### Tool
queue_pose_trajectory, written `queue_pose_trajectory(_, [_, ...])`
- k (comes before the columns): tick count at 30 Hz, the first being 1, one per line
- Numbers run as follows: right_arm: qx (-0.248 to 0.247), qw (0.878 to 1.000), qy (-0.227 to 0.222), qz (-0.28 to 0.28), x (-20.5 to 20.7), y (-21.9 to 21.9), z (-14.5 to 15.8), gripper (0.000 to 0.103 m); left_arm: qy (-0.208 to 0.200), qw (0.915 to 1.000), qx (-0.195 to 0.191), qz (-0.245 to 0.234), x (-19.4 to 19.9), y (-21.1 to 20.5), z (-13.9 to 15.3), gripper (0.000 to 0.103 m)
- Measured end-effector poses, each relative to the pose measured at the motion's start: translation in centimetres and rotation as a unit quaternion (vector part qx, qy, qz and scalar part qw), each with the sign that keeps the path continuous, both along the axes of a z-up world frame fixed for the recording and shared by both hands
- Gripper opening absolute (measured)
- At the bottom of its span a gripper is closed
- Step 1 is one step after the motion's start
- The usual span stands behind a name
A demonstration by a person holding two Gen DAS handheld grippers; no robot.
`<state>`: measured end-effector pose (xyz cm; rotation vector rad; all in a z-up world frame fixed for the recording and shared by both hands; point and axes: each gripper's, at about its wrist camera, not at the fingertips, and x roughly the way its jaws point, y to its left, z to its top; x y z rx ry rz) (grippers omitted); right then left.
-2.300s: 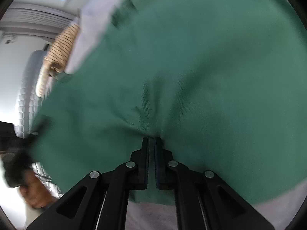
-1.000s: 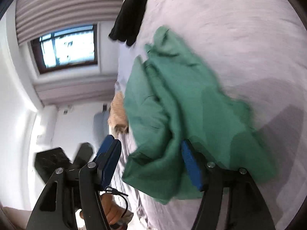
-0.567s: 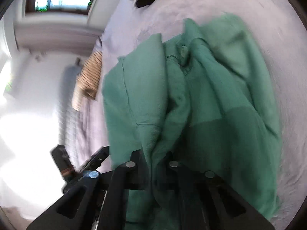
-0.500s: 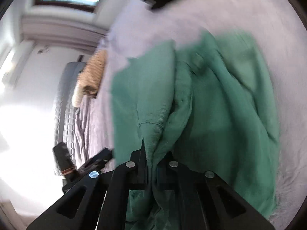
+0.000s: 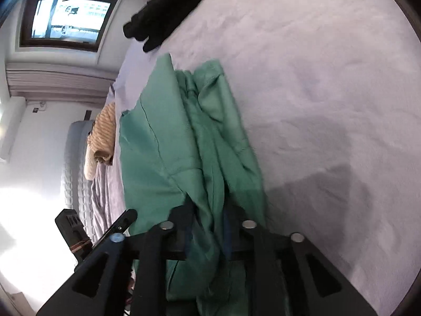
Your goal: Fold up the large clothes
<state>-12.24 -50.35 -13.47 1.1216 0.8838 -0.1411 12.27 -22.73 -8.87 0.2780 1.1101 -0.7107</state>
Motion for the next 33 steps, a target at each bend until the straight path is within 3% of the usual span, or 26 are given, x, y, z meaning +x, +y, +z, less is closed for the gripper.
queue_pose_trajectory(5, [-0.039,0.998,-0.035,0.038,-2.5,1.8,5.2,0.037,0.008,0.9998,0.007,-0.018,-1.6,2.4,1.5,0.094])
queue_pose_trajectory(8, [-0.064,0.993,-0.014,0.1,-1.9,4.3,6.1,0.037,0.028,0.9992,0.008,-0.029,-3.2,3.2,1.6,0.094])
queue_pose_trajectory(11, [-0.105,0.984,0.04,0.139,-1.7,6.6,4.8,0.033,0.039,0.9982,0.035,-0.03,-5.2,3.8,0.1,0.094])
queue_pose_trajectory(13, [-0.116,0.981,0.073,0.137,-2.2,7.0,3.2,0.005,0.049,0.998,0.036,-0.02,-6.1,4.6,-1.0,0.095])
queue_pose_trajectory(15, [-0.107,0.981,0.11,0.119,-3.3,6.7,0.6,0.004,0.058,0.9979,0.027,-0.007,-6.5,5.5,-1.6,0.102])
queue_pose_trajectory(18, [-0.069,0.986,0.115,0.097,-4.5,6.4,-1.9,0.0,0.058,0.9978,0.031,0.001,-7.0,5.6,-1.7,0.103])
queue_pose_trajectory(25, [-0.072,0.988,0.109,0.076,-5.1,6.5,0.3,0.001,0.043,0.9977,0.052,0.01,-7.5,5.1,-1.0,0.103])
queue_pose_trajectory(27, [-0.092,0.99,0.09,0.063,-5.5,6.6,2.7,0.01,0.042,0.9975,0.055,0.013,-7.4,5.3,-0.8,0.103])
queue_pose_trajectory(30, [-0.11,0.99,0.062,0.066,-4.6,6.7,5.1,0.013,0.043,0.9972,0.058,0.016,-7.4,5.4,-0.6,0.103])
queue_pose_trajectory(31, [-0.114,0.989,0.061,0.074,-3.7,6.8,5.5,0.031,0.042,0.9972,0.059,0.019,-7.3,5.5,-0.5,0.103])
queue_pose_trajectory(33, [-0.136,0.984,0.07,0.087,-1.9,7.1,5.6,0.058,0.039,0.9973,0.055,0.028,-7.1,5.6,0.1,0.103])
